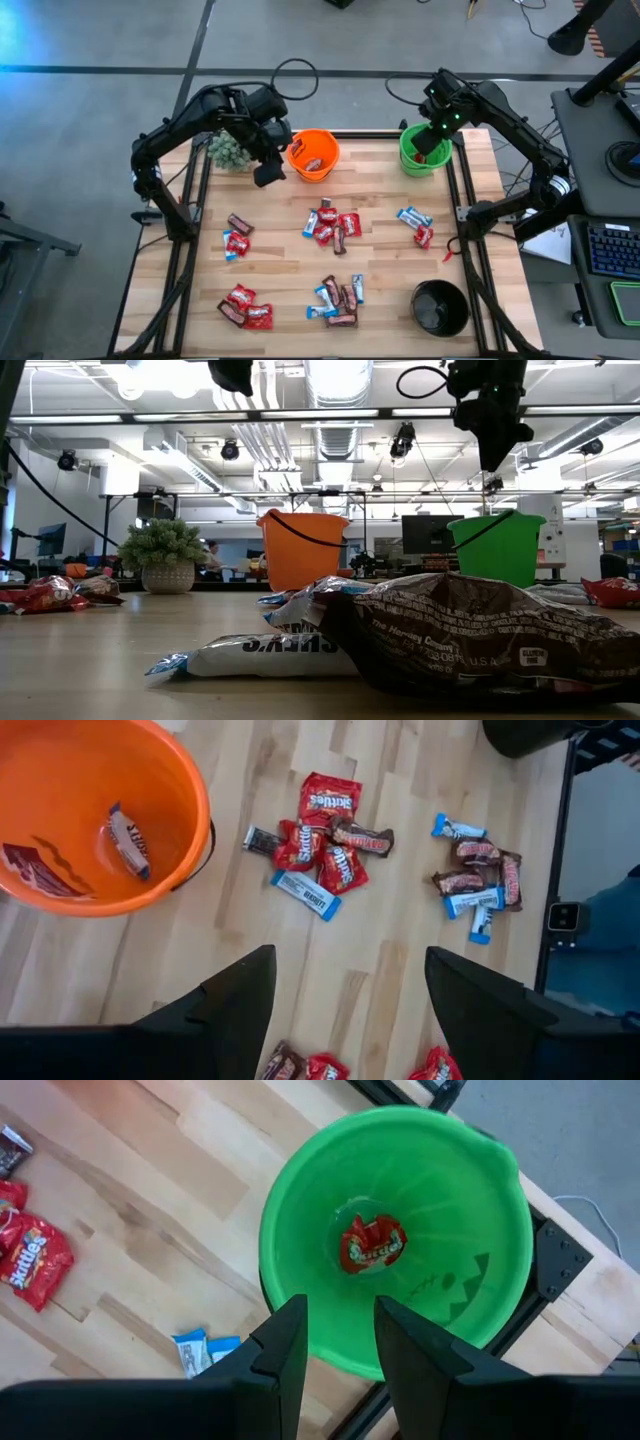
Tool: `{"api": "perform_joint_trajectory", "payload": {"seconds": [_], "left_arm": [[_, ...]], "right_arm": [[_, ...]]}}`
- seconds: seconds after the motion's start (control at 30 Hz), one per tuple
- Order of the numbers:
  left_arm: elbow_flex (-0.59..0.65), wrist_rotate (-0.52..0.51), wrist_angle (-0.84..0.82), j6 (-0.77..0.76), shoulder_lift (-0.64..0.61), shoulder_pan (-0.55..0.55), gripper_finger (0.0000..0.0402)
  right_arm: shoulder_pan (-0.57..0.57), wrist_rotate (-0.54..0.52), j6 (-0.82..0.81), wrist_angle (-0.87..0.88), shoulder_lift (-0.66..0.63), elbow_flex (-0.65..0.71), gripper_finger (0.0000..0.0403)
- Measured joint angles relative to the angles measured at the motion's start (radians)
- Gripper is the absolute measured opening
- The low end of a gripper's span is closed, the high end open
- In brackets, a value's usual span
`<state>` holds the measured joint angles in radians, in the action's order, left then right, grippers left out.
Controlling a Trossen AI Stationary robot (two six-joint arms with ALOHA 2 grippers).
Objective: Sort candy
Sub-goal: Put the brown chocolate into the black bucket
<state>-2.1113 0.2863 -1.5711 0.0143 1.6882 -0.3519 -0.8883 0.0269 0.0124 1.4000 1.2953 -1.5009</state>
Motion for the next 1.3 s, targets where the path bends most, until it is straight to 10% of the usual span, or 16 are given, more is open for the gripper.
{"api": "perform_joint_trajectory", "payload": {"seconds": [1.3], "left_arm": [[0.406, -0.037, 0.246, -0.006, -0.021, 0.171, 0.024]], "right_arm": [[0.183, 0.008, -0.184, 0.17, -0.085, 0.001, 0.0109]]}}
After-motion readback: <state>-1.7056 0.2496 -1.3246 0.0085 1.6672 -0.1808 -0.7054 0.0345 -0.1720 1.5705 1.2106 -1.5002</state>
